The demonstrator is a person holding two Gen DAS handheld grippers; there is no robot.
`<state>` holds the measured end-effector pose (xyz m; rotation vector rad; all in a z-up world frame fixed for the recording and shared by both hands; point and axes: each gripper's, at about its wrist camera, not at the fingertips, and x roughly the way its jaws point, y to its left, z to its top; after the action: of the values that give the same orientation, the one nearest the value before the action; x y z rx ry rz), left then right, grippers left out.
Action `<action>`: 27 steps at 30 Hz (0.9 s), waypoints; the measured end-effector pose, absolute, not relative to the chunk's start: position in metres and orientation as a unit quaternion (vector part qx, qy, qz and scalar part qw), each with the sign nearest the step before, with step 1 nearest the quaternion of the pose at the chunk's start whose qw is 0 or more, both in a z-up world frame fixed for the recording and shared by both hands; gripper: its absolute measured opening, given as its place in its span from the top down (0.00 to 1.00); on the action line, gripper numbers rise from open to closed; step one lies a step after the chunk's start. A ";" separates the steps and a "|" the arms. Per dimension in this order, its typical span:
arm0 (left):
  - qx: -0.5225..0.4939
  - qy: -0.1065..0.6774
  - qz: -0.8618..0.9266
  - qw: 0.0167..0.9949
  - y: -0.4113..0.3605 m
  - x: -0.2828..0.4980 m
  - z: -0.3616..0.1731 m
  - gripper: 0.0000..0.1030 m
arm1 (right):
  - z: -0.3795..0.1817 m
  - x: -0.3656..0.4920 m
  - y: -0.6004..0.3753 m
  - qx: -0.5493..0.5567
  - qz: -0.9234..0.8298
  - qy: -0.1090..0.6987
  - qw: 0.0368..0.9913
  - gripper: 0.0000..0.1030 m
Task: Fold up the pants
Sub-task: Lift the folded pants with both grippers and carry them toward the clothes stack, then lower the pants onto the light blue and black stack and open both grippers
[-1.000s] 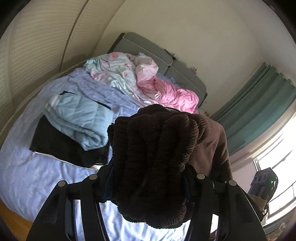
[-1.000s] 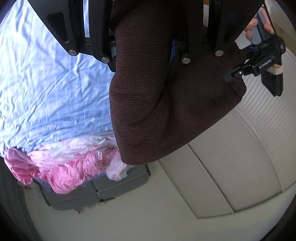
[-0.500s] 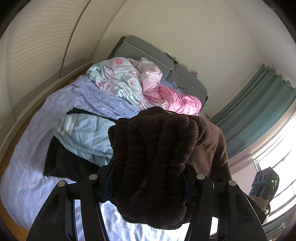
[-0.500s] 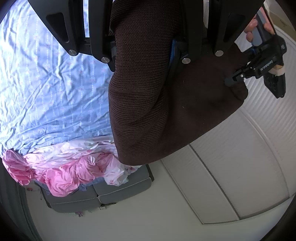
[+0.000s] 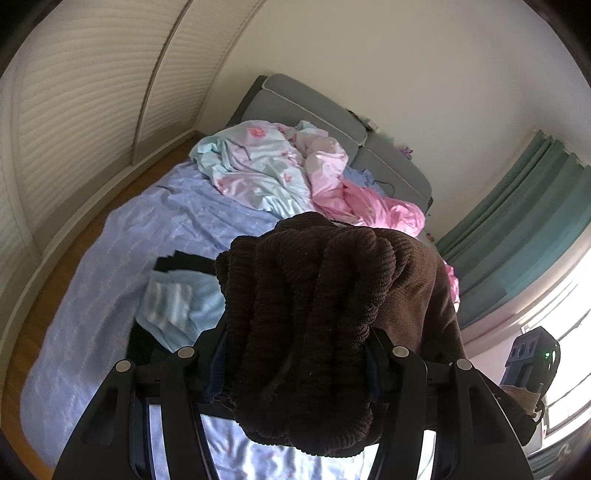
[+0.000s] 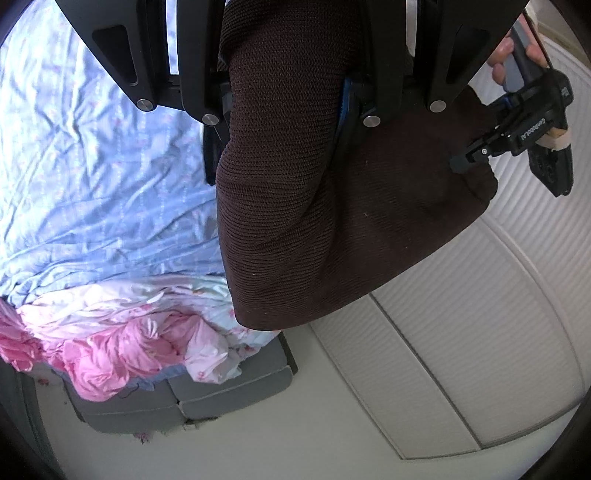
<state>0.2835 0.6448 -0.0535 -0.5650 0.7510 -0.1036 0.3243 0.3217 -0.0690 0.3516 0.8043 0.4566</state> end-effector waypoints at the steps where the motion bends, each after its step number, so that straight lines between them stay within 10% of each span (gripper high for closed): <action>1: -0.273 0.365 -0.048 0.889 0.652 0.291 -0.056 0.45 | -0.072 0.333 0.328 0.172 0.220 0.389 0.878 0.64; 27: -0.224 0.470 -0.024 0.854 0.725 0.387 -0.180 0.43 | -0.175 0.437 0.415 0.129 0.212 0.473 0.846 0.61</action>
<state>0.3874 0.7248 -0.1800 -0.4708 0.9884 -0.0496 0.4372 0.4152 -0.1752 0.2716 0.9970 0.4479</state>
